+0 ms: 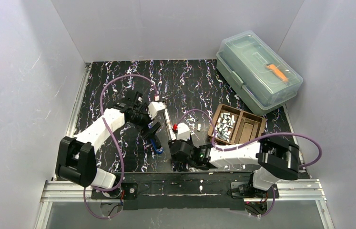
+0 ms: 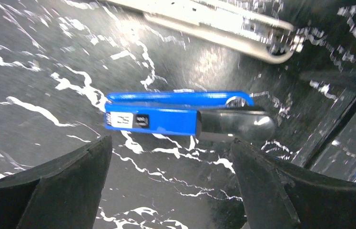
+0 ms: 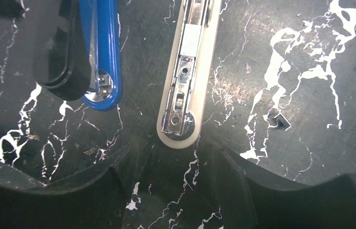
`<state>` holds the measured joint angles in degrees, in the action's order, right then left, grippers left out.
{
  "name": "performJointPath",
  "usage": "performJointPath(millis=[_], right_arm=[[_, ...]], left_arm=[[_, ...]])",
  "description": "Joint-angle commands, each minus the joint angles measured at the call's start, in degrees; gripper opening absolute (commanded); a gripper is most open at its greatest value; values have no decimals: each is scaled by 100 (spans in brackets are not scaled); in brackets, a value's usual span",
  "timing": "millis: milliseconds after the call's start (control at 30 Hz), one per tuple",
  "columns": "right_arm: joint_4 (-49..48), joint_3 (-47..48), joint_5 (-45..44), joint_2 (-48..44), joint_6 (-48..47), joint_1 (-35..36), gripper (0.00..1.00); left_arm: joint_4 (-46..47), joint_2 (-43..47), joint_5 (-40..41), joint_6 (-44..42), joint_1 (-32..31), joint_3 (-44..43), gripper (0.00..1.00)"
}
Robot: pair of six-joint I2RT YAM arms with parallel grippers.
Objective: Load the staples into the stapler
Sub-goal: Close the stapler at the center of the board.
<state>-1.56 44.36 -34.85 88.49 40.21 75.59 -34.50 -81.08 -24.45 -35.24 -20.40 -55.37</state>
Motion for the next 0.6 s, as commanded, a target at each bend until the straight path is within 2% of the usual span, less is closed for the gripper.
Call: performJointPath(millis=[0,200,367,433,500,567], right_arm=[[-312,330,-276,292,-111,-23,65],[-385,372,-553,472,-190,-91,60],[-619,403,-468,685,-367,-159,58],[-649,453,-426,780,-424,-159,56],[-677,460,-401,811,-458,-159,53],[-670,447,-412,797,-484,-159,48]], left_arm=[[-362,167,-409,172,112,-839,98],[-644,-127,-708,99,400,-1565,98],[-847,-979,-782,-223,629,-2336,94],[-1032,-1409,-858,-736,680,-2719,92],[-1252,-1764,-931,-1596,704,-3003,92],[-1277,-2016,-965,-2310,711,-3164,93]])
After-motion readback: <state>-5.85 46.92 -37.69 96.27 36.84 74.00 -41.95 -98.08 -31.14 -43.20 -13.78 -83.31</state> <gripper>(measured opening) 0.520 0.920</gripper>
